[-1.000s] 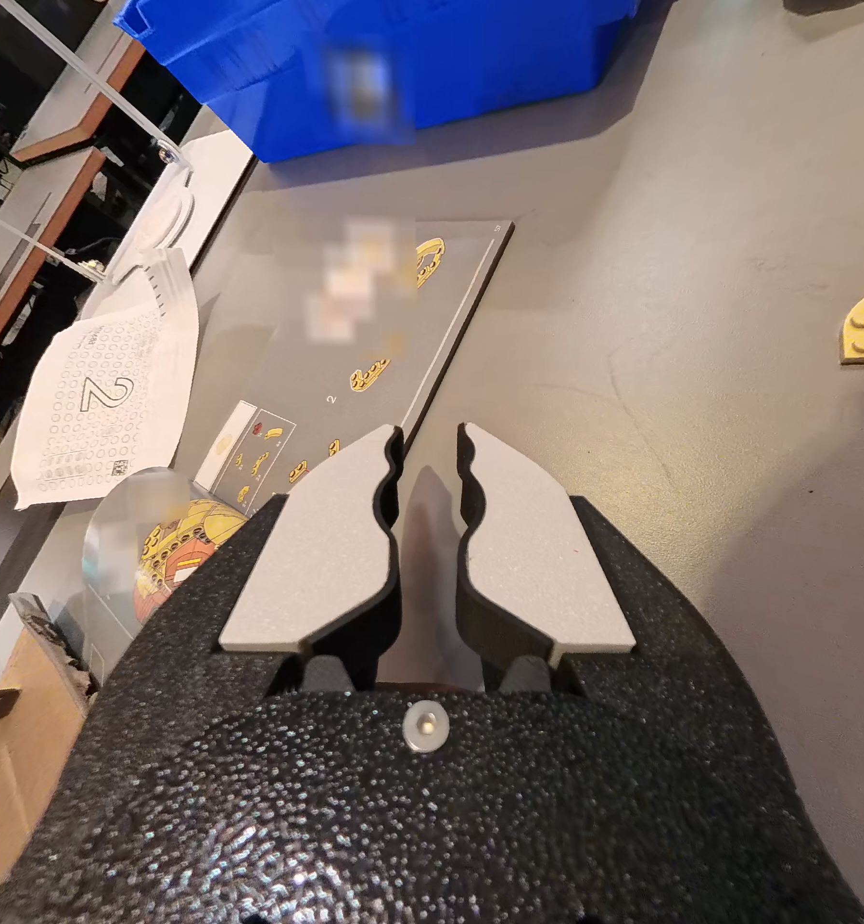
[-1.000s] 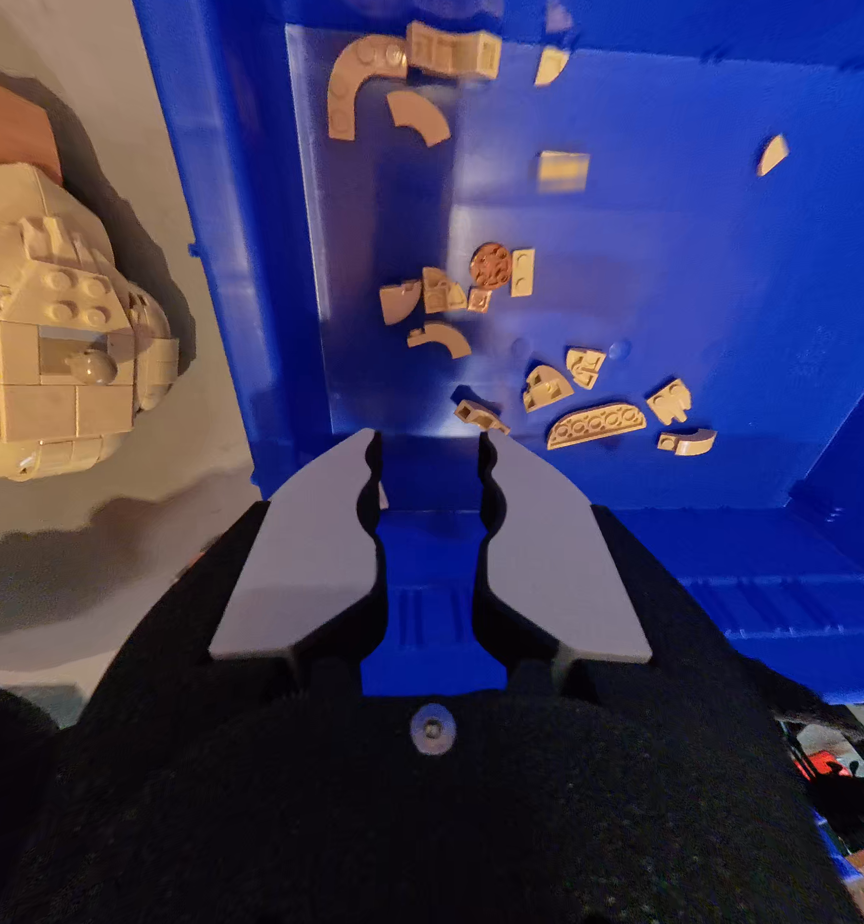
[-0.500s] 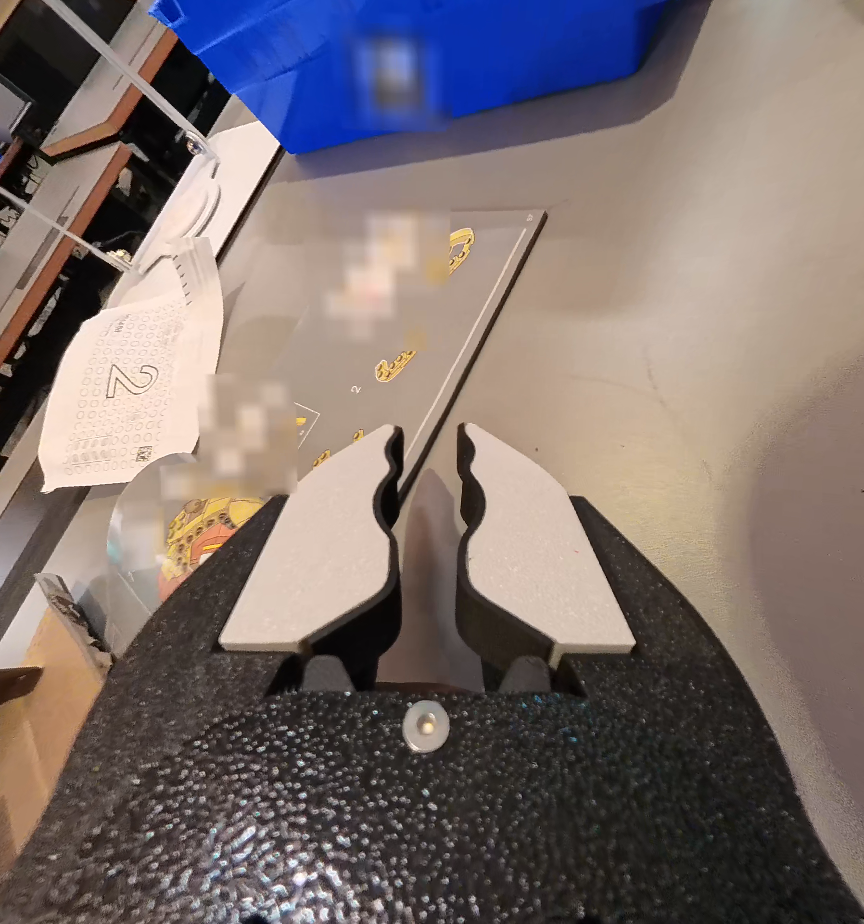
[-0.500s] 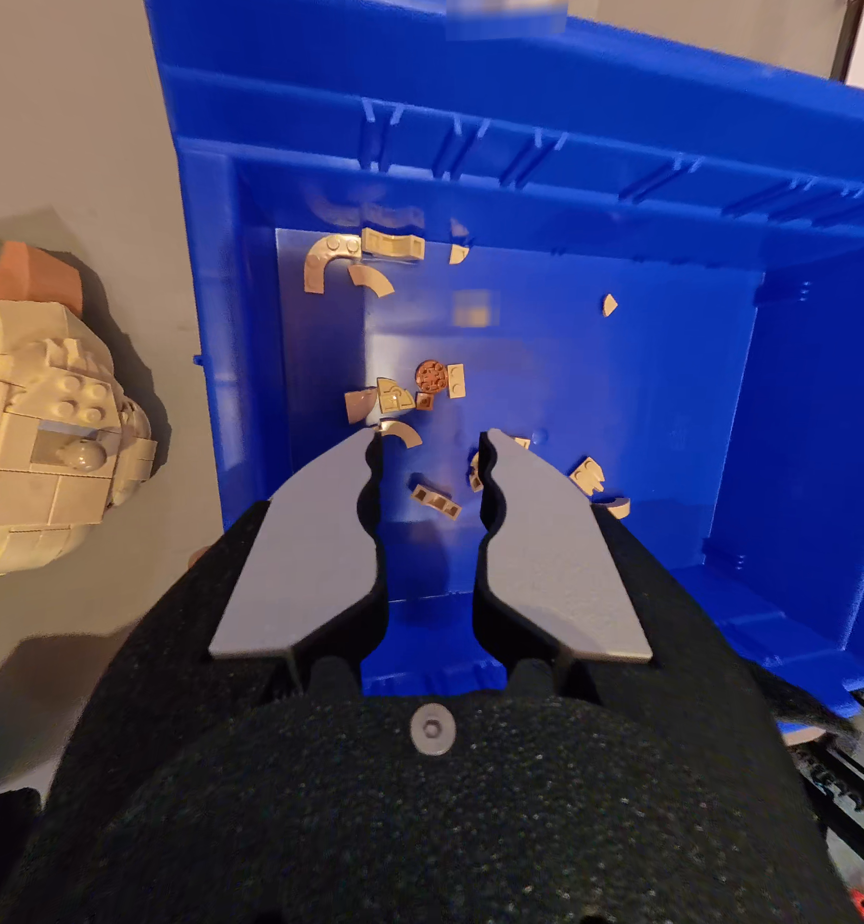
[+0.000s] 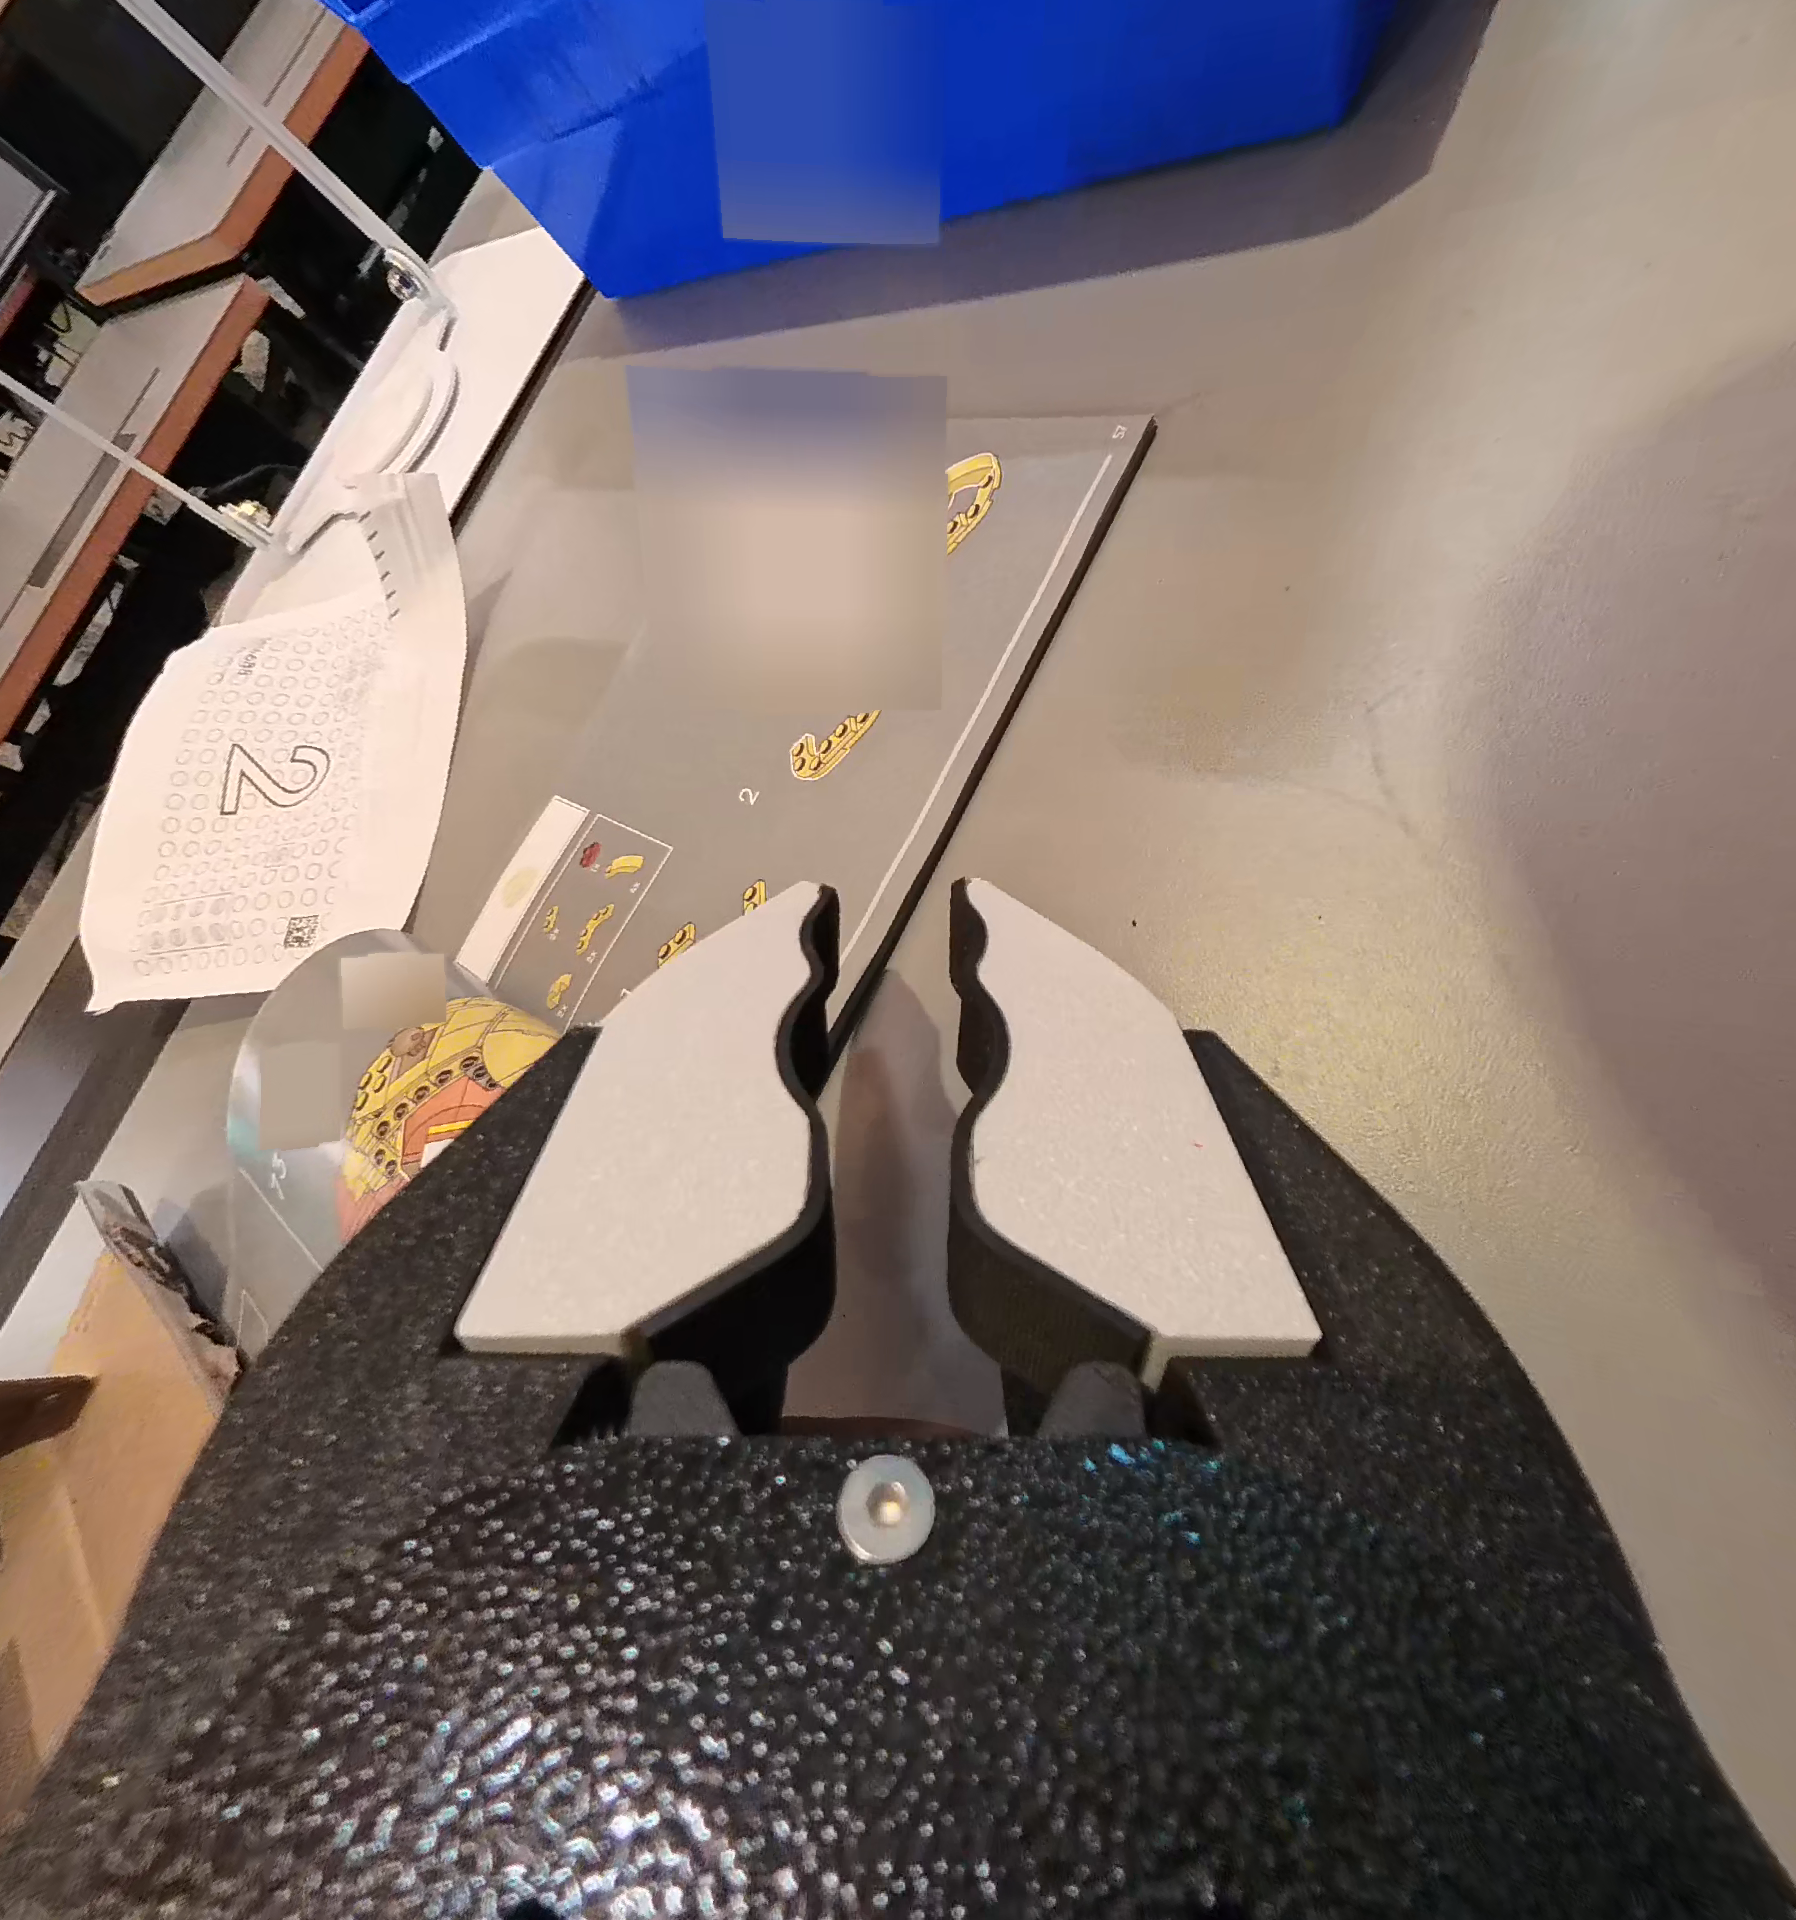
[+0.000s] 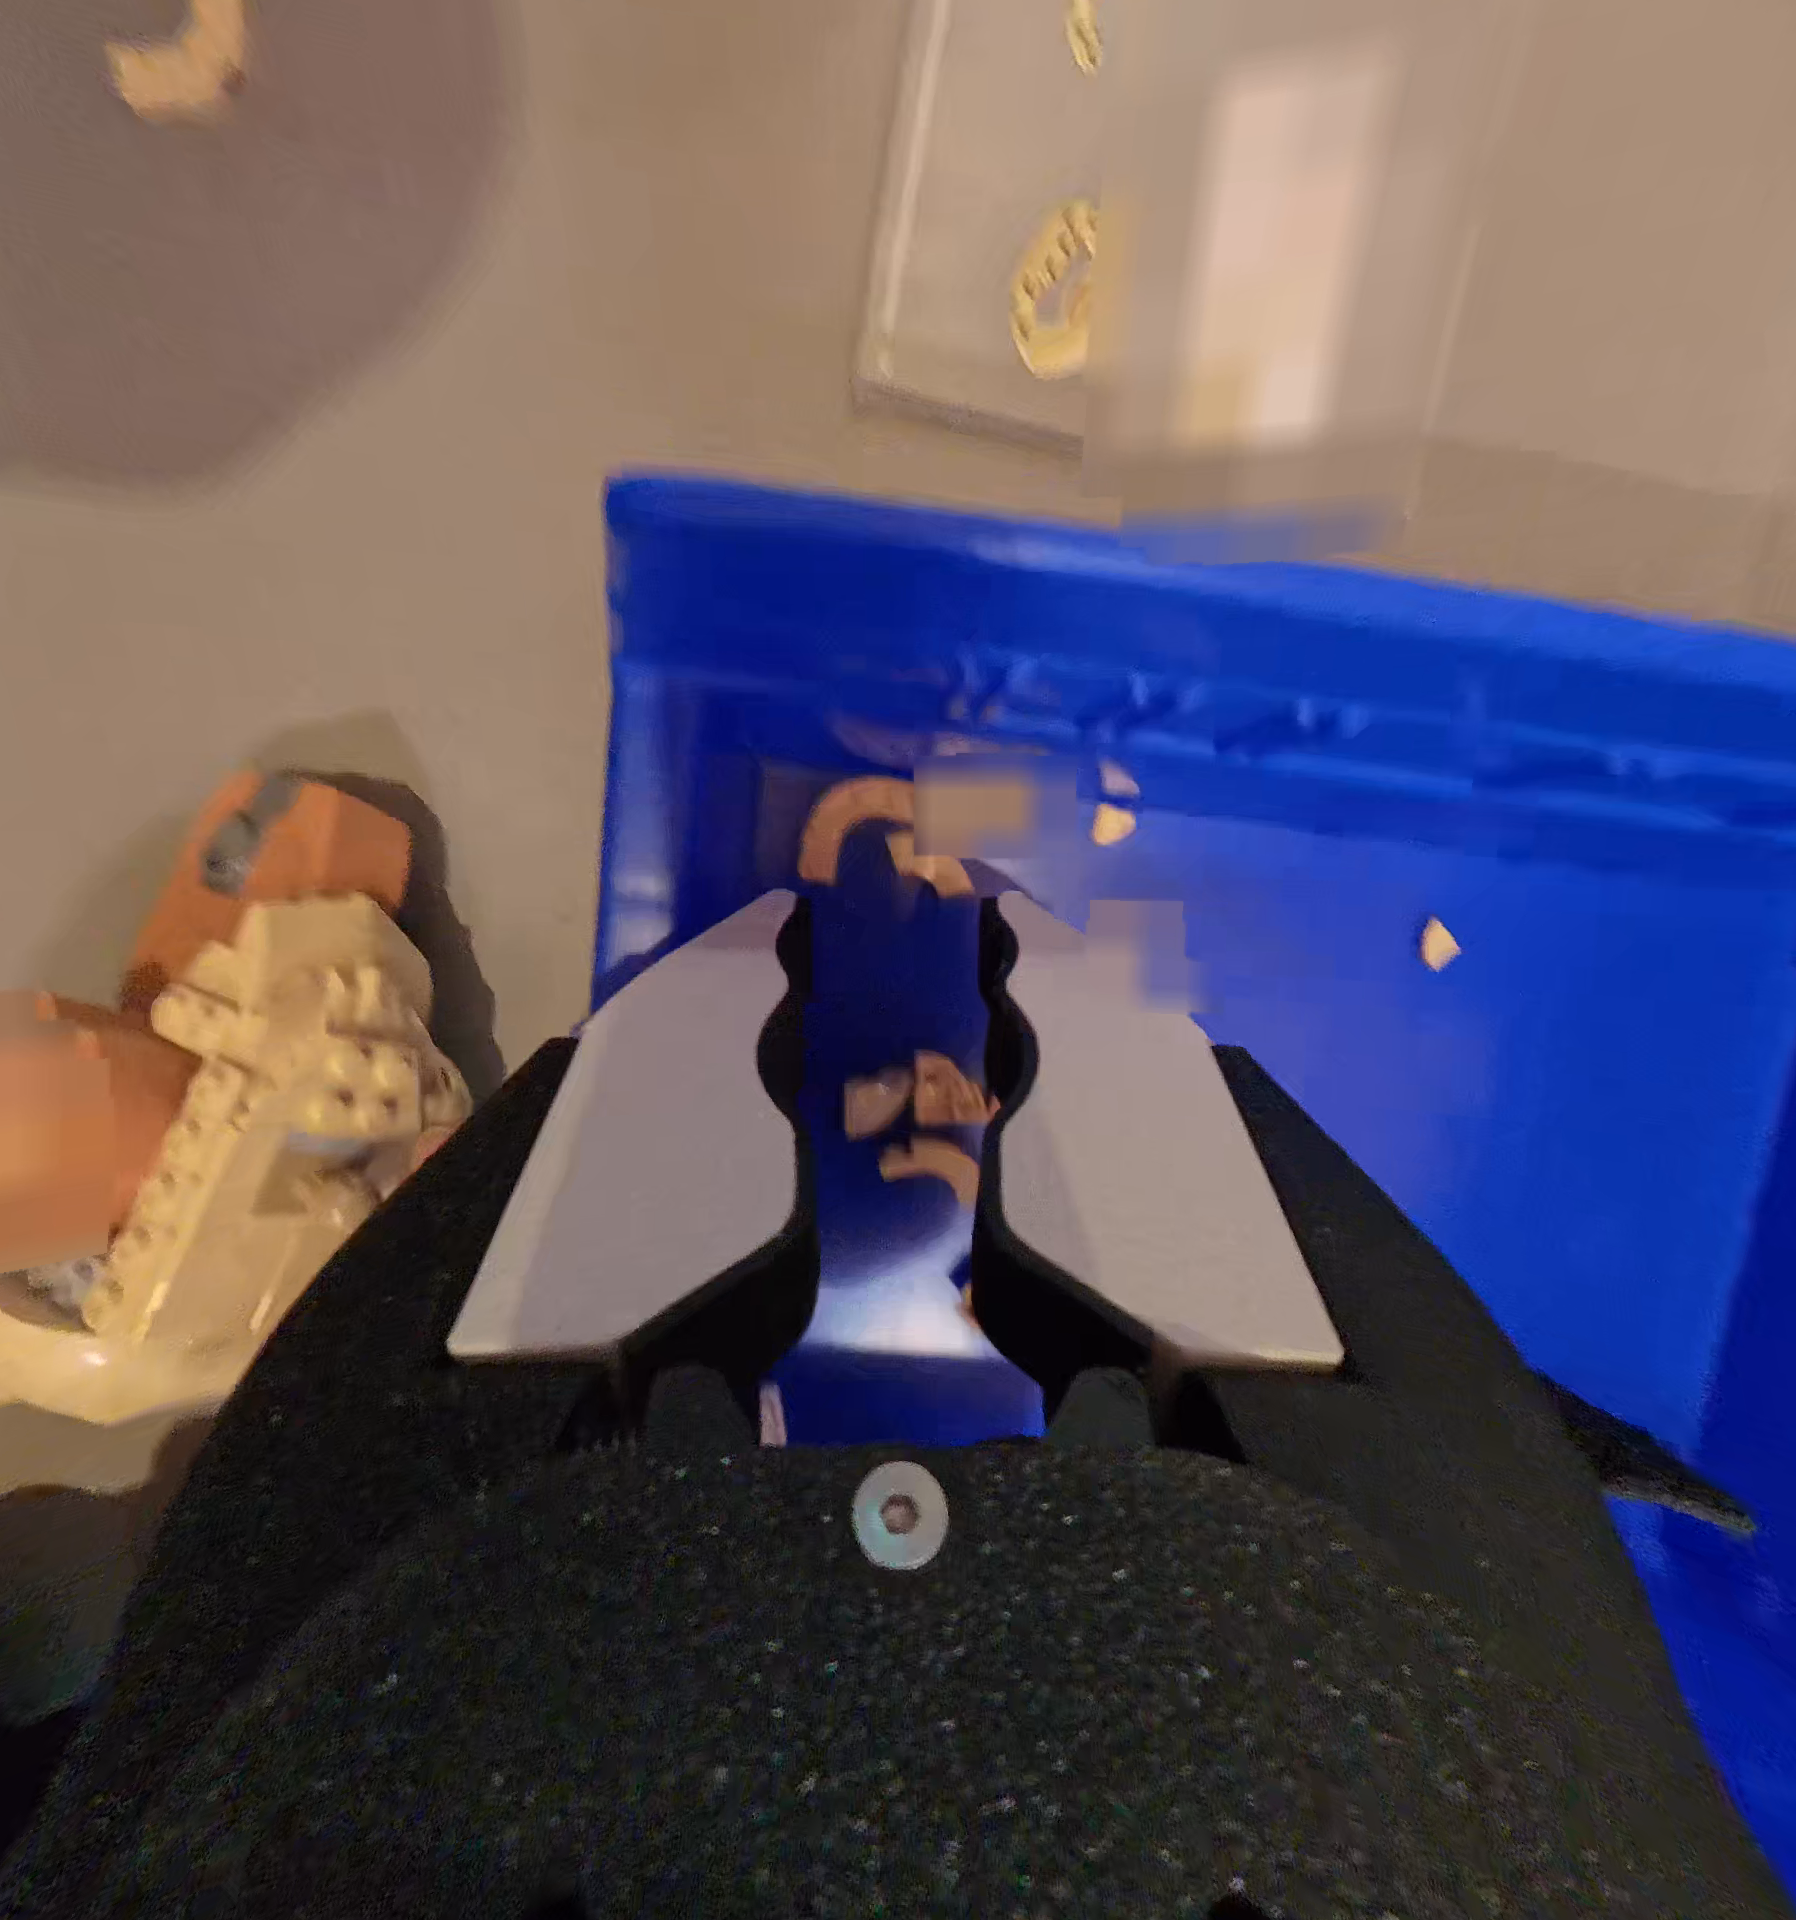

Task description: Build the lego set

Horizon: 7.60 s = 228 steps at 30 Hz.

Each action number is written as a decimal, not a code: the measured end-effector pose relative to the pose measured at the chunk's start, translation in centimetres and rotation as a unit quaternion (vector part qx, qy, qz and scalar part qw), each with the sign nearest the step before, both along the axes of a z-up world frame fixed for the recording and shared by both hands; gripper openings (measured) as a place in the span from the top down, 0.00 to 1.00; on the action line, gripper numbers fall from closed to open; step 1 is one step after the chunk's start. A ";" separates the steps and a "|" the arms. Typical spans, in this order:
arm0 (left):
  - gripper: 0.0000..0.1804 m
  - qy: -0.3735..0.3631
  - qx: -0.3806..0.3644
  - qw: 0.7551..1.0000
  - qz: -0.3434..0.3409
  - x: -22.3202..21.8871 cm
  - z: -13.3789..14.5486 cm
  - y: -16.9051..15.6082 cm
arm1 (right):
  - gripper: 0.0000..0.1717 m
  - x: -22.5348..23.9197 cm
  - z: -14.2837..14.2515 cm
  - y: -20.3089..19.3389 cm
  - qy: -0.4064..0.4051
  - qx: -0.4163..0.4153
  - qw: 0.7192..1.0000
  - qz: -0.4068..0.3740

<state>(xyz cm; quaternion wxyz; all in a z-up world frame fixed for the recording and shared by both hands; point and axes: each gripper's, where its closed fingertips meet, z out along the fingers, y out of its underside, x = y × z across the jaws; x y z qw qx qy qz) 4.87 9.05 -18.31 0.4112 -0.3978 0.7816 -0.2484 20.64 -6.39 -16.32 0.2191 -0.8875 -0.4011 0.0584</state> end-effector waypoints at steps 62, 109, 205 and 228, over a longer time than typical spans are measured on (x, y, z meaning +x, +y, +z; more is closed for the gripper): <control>0.89 -0.007 0.000 1.000 -0.008 -0.3 0.2 -0.2 | 0.83 0.3 -3.6 -0.5 -0.019 -0.117 0.987 -0.110; 0.89 -0.009 0.003 1.000 -0.007 -0.4 0.3 -0.3 | 0.95 -18.1 -3.7 -3.0 -0.093 -0.102 0.982 0.125; 0.89 0.000 0.012 1.000 -0.013 -0.5 -0.1 -0.5 | 0.89 7.5 -3.0 1.4 -0.062 -0.071 0.959 -0.267; 0.89 0.001 0.012 1.000 -0.013 -0.5 -0.1 -0.5 | 0.97 4.0 2.5 1.9 0.008 0.003 0.974 -0.227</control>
